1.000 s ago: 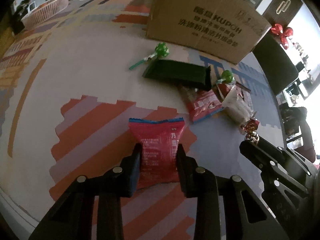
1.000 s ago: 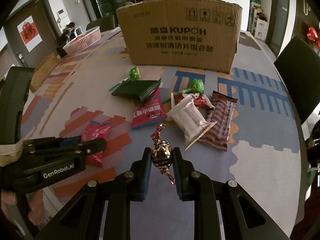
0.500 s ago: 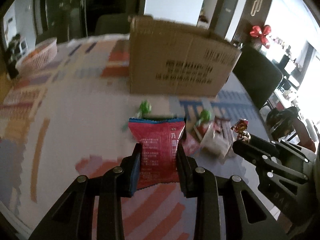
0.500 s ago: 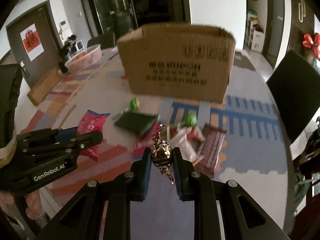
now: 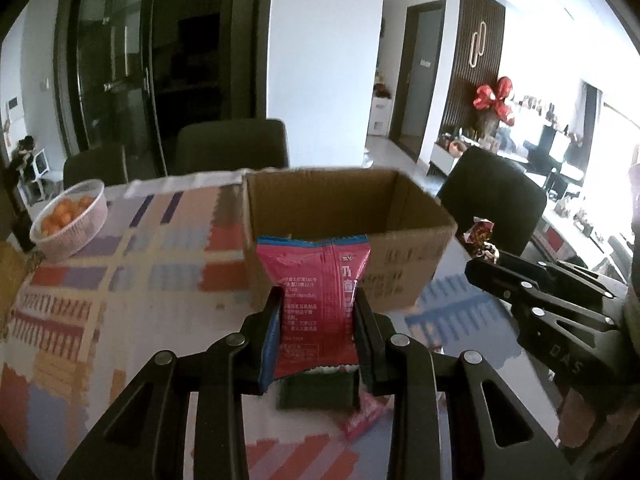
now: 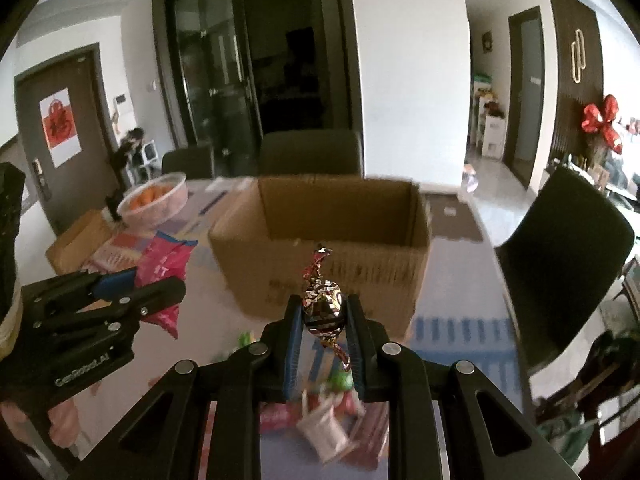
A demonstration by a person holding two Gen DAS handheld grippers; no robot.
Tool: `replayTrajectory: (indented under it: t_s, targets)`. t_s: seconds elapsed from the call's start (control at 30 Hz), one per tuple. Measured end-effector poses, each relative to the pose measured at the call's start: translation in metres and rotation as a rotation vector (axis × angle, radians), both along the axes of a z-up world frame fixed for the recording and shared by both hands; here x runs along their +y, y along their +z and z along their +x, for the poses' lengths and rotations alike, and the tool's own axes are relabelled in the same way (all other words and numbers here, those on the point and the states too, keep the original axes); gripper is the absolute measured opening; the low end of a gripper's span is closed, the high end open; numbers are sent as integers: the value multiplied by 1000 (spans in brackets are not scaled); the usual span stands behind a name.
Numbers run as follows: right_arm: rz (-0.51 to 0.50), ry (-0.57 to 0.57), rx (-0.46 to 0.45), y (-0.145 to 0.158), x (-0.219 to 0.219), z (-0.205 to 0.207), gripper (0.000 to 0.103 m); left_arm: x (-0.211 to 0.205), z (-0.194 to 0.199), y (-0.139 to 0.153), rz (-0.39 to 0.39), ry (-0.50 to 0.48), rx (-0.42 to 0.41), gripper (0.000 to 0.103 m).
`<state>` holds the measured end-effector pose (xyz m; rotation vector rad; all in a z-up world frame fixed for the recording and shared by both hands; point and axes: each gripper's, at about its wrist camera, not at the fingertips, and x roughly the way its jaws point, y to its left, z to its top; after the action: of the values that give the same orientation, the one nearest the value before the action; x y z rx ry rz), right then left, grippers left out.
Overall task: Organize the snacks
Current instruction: 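Carry both snacks into the cardboard box and open both tools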
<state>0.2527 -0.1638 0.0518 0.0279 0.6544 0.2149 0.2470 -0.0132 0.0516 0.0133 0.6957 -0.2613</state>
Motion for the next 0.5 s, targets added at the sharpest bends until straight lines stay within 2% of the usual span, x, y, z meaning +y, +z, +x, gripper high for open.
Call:
replayTrajectory:
  t_s: [0.23, 0.5]
  targets:
    - [-5, -4, -33, 24, -2, 36, 22, -5, 39, 23, 25, -29, -38, 33]
    - [-9, 2, -3, 32, -2, 76, 22, -15, 76, 26, 70, -73, -5, 33]
